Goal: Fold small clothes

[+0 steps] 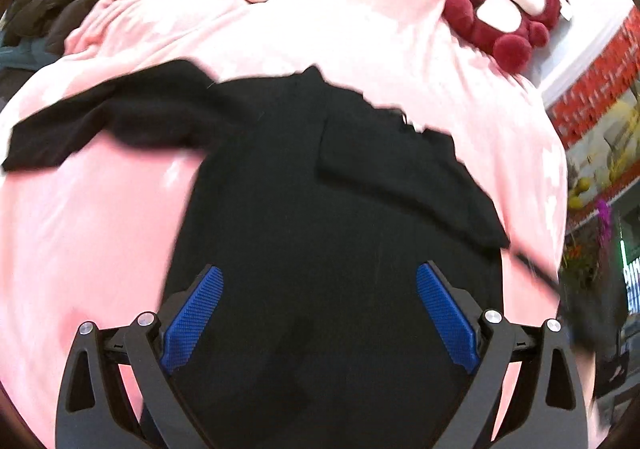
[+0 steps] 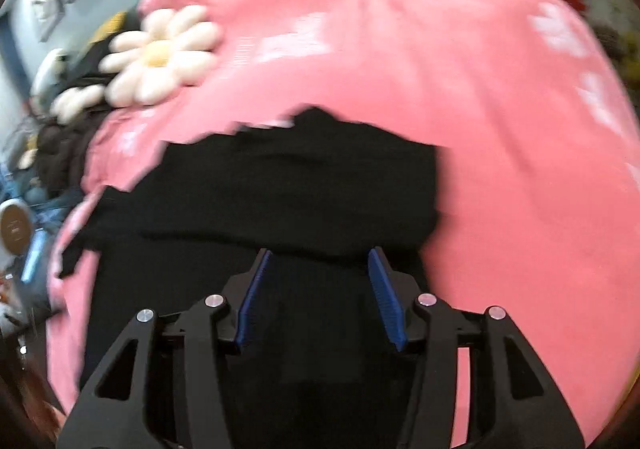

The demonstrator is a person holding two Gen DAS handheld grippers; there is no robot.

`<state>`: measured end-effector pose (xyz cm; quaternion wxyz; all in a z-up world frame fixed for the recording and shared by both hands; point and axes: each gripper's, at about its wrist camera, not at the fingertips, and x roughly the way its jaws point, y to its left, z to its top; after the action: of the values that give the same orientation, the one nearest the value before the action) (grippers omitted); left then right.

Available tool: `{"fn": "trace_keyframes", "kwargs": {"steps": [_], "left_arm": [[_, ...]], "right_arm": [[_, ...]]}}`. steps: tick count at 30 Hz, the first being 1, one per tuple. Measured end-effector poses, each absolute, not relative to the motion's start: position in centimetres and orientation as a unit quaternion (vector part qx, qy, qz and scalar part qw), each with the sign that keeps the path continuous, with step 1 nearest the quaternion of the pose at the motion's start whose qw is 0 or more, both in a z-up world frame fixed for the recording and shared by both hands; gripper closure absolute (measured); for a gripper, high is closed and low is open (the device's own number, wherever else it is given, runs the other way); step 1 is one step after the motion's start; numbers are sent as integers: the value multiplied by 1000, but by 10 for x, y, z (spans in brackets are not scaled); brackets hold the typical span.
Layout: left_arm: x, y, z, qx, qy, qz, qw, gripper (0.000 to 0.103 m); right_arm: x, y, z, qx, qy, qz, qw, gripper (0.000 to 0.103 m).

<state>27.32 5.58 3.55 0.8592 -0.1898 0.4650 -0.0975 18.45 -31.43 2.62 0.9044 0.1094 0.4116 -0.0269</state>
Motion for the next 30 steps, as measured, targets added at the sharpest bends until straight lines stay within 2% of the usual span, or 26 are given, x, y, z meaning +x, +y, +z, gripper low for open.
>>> {"fn": "trace_keyframes", "kwargs": {"steps": [5,6,7,8,9,10,12,15,20,22,23,24,27,30], "left_arm": [[367,31,7,-229,495,-95,833,9],[384,28,-6,-251,511,-87,817,17],[393,27,-12,-260,514,-78,814,30],[398,26,-11,-254,504,-60,823,37],[401,23,-7,-247,489,-59,835,77],[409,19,-3,-250,485,-98,833,101],[415,23,7,-277,473,-122,827,103],[413,38,34,-264,427,-95,860,103],[417,64,24,-255,439,-56,860,103],[414,74,16,-268,444,-49,854,103],[411,78,13,-271,448,-48,851,103],[409,76,8,-268,455,-49,848,103],[411,72,-3,-249,467,-48,847,103],[409,63,-13,-227,480,-55,845,102]], "right_arm": [[150,-348,17,131,419,-55,897,54],[145,-351,12,129,420,-58,896,54],[148,-347,8,126,422,-61,896,54],[151,-352,5,125,425,-62,894,54],[154,-354,2,125,426,-61,894,54],[161,-354,-1,125,425,-60,895,54],[175,-351,-4,123,420,-52,898,54],[200,-343,-8,114,412,-46,903,54],[242,-347,-25,128,416,-60,898,55],[252,-353,-27,168,415,-32,894,65],[254,-354,-26,178,414,-21,892,90],[254,-356,-23,176,415,-24,892,98],[240,-374,-16,186,398,-55,897,98],[236,-376,-37,185,427,-57,883,98]]}}
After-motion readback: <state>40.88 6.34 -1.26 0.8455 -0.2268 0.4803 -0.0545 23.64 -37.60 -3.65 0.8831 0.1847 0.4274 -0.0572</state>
